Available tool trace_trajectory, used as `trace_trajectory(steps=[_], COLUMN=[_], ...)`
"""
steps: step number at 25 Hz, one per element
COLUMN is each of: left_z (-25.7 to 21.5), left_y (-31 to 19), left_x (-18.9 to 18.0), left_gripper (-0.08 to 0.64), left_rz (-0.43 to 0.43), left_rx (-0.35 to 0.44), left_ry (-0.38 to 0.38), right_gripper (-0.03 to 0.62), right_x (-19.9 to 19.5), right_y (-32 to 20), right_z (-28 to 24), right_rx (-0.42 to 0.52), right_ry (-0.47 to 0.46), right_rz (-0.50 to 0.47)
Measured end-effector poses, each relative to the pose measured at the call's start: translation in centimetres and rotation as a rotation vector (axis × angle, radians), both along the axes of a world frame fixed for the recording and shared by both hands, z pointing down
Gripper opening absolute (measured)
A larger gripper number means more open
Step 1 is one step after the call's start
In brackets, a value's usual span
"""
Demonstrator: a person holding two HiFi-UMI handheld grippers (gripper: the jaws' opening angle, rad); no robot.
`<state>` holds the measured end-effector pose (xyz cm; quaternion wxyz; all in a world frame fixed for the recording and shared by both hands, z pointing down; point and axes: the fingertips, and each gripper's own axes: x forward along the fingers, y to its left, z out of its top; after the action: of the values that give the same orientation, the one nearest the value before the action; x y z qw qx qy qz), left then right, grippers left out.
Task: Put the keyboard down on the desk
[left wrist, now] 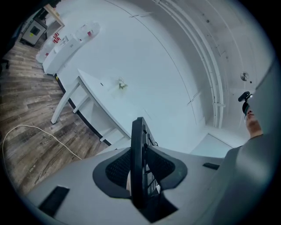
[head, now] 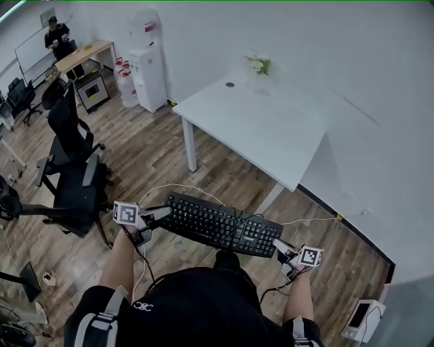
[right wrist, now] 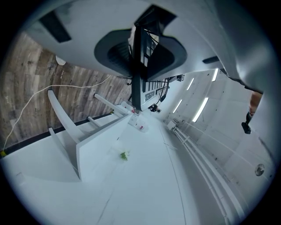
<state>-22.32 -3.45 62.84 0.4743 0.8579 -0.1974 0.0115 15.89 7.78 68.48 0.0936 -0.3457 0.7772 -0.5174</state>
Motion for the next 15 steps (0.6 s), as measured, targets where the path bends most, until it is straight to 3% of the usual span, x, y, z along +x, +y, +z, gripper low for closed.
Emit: trace_trajectory(steps=[4, 10, 15], left_z=[-0.5, -1.6, -2.3], left_y=[-6.2, -15.2, -21.6], left_x=[2.4, 6.3, 9.6], left_gripper=[0.118, 0.118, 0.12], left_rz=[0.009, 0.004, 0.029], left_rx=[0.005, 0.005, 0.032], left_ry=[0.018, 0.017, 0.022], right_gripper=[0.106, 0.106, 0.107], right_x=[2.7, 5.9, 9.6], right_y=[-6.0, -14.2, -19.6], right_z=[-0.1, -2.2, -2.8], right_rx=[-0.004, -0.018, -0.025], right_ry=[0.043, 0.008, 0.054], right_rz=[-0.002, 0.009, 0.038])
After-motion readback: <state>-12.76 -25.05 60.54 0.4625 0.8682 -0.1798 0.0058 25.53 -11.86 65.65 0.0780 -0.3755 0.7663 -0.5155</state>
